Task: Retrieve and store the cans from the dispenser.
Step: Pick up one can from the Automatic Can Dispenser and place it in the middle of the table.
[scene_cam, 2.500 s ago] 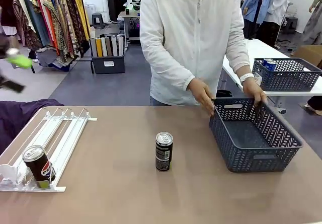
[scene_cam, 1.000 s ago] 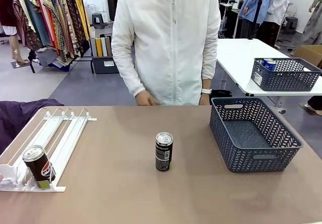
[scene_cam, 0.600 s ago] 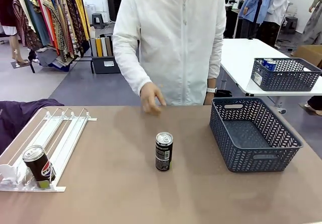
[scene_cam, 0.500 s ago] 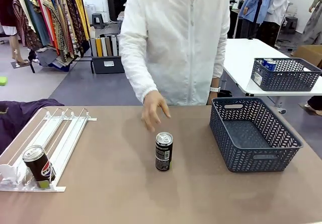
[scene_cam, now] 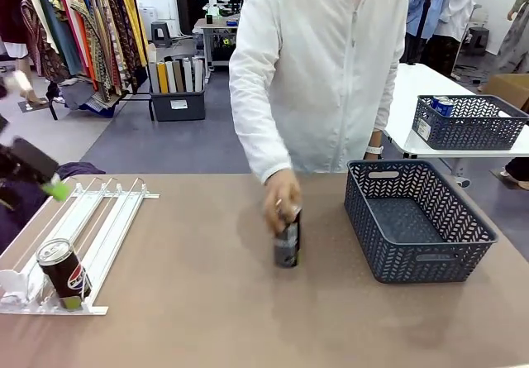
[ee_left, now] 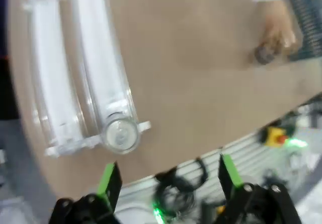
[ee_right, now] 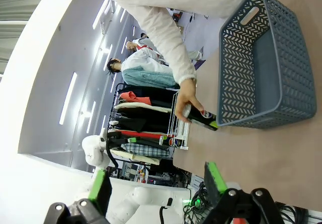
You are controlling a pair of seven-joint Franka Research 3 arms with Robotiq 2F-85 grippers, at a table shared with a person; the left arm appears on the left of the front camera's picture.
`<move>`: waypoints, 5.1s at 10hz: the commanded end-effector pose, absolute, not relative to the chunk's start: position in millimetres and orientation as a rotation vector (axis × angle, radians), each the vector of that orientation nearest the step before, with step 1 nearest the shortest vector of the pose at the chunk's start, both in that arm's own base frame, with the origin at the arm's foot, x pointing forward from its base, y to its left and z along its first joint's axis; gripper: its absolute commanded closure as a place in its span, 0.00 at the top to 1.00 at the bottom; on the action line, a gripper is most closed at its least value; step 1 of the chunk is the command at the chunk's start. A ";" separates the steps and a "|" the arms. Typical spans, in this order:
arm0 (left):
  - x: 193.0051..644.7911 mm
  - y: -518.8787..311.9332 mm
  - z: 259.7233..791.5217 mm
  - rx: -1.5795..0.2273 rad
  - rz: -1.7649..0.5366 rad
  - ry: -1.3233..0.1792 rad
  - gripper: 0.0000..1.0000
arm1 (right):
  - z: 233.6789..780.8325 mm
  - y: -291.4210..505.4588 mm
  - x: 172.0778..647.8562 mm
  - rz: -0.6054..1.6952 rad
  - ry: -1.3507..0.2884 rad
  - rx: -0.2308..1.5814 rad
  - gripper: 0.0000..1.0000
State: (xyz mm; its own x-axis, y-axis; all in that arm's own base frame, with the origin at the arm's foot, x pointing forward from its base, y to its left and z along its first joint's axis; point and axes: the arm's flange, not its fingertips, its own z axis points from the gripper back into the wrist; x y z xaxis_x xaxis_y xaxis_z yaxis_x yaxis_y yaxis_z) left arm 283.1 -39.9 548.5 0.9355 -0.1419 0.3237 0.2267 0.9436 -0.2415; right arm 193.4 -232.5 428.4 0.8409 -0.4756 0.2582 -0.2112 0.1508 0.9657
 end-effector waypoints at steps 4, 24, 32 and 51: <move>284.7 -49.5 540.0 -0.121 -0.245 -0.266 1.00 | 431.5 -231.0 196.3 -0.193 -0.624 1.439 1.00; 361.0 -52.8 411.8 -0.029 0.027 0.077 1.00 | 431.5 -231.0 196.3 -0.193 -0.624 1.439 1.00; 358.8 -56.4 415.7 -0.029 0.002 0.072 0.00 | 431.5 -231.0 196.3 -0.193 -0.624 1.439 1.00; 274.8 -53.6 625.8 -0.161 0.021 -0.350 0.00 | 431.5 -231.0 196.3 -0.193 -0.624 1.439 1.00</move>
